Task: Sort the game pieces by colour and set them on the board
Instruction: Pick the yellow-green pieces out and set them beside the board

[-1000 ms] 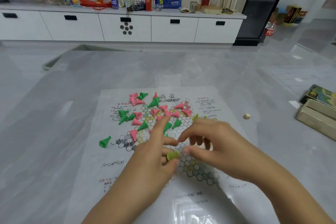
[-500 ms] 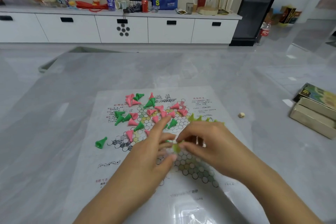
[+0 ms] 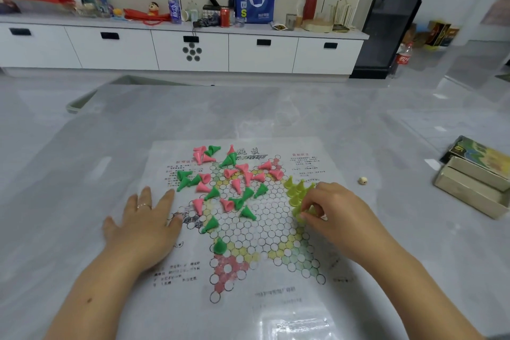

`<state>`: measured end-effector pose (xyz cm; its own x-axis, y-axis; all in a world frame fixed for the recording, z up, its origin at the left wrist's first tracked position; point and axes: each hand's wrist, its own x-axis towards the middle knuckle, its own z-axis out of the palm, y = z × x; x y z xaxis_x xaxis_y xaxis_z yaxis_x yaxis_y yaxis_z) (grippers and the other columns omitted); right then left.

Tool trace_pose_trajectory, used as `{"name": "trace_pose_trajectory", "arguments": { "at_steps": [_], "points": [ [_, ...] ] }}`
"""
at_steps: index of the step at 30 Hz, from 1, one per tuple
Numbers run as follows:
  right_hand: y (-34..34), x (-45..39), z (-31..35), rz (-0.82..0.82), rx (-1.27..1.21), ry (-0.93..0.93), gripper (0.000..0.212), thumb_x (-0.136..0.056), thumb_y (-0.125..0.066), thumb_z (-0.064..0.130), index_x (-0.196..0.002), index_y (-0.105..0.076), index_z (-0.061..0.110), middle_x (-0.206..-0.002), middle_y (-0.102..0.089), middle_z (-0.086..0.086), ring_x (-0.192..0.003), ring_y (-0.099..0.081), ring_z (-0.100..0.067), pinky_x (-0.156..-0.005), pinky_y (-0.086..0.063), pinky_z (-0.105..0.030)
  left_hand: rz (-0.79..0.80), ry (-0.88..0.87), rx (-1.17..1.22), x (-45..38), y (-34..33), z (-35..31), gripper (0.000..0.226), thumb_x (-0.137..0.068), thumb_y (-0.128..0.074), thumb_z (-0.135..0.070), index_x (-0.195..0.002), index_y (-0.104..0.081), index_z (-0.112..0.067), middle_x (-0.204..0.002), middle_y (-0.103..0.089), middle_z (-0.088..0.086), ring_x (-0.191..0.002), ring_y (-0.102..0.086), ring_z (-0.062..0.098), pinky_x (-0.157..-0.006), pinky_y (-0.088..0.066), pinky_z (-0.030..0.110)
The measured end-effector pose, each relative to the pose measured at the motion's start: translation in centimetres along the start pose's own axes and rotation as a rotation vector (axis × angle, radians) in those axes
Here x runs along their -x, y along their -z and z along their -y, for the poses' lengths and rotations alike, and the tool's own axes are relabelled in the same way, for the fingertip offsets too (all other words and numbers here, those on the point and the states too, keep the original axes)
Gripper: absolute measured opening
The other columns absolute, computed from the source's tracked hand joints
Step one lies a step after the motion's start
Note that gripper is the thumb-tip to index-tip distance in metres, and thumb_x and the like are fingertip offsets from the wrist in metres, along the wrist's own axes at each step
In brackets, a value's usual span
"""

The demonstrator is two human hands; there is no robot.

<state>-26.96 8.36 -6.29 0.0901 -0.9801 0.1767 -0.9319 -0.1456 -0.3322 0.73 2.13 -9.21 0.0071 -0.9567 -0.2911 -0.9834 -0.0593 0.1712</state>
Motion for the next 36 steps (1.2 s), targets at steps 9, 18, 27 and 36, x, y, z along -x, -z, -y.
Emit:
{"name": "trace_pose_trajectory", "arguments": {
  "at_steps": [9,18,27,36],
  "points": [
    [-0.9,-0.3,-0.5,0.042,0.066,-0.002,0.007,-0.085,-0.058,0.029,-0.09,-0.061,0.024,-0.082,-0.045,0.015,-0.083,-0.038,-0.004,-0.061,-0.031,-0.018,-0.064,-0.173,0.247,1.0,-0.1,-2.2,0.053,-0.093,-0.019,-0.049,-0.144,-0.009,-0.037,-0.157,-0.005,-0.002,-0.144,-0.001,0.017,-0.113,-0.001,0.053],
    [-1.0,-0.3,-0.6,0.033,0.058,0.005,0.007,-0.085,-0.058,0.028,-0.088,-0.061,0.023,-0.068,-0.036,0.02,-0.08,-0.037,-0.005,-0.056,-0.027,-0.014,-0.169,-0.326,0.273,2.3,-1.4,-4.3,0.034,-0.093,-0.038,-0.037,-0.123,-0.046,-0.021,-0.128,-0.04,-0.002,-0.126,-0.031,0.017,-0.107,-0.026,0.032],
    [1.3,-0.1,0.0,-0.043,-0.014,0.02,0.014,-0.083,-0.06,0.03,-0.096,-0.063,0.023,-0.068,-0.04,0.017,-0.067,-0.04,0.001,-0.059,-0.031,-0.015,-0.189,-0.342,0.102,3.3,-2.4,-4.5,0.056,-0.085,-0.032,-0.061,-0.128,-0.033,-0.025,-0.135,-0.032,-0.002,-0.129,-0.024,0.017,-0.107,-0.027,0.032],
    [2.8,0.1,1.0,-0.24,-0.118,-0.001,0.013,-0.086,-0.057,0.016,-0.077,-0.067,0.017,-0.067,-0.059,0.009,-0.072,-0.049,0.004,-0.062,-0.034,-0.006,-0.499,-0.285,-0.028,3.9,-4.2,-6.4,0.025,-0.094,-0.042,-0.019,-0.119,-0.037,-0.022,-0.119,-0.044,-0.003,-0.101,-0.039,0.014,-0.075,-0.028,0.021]
  ]
}}
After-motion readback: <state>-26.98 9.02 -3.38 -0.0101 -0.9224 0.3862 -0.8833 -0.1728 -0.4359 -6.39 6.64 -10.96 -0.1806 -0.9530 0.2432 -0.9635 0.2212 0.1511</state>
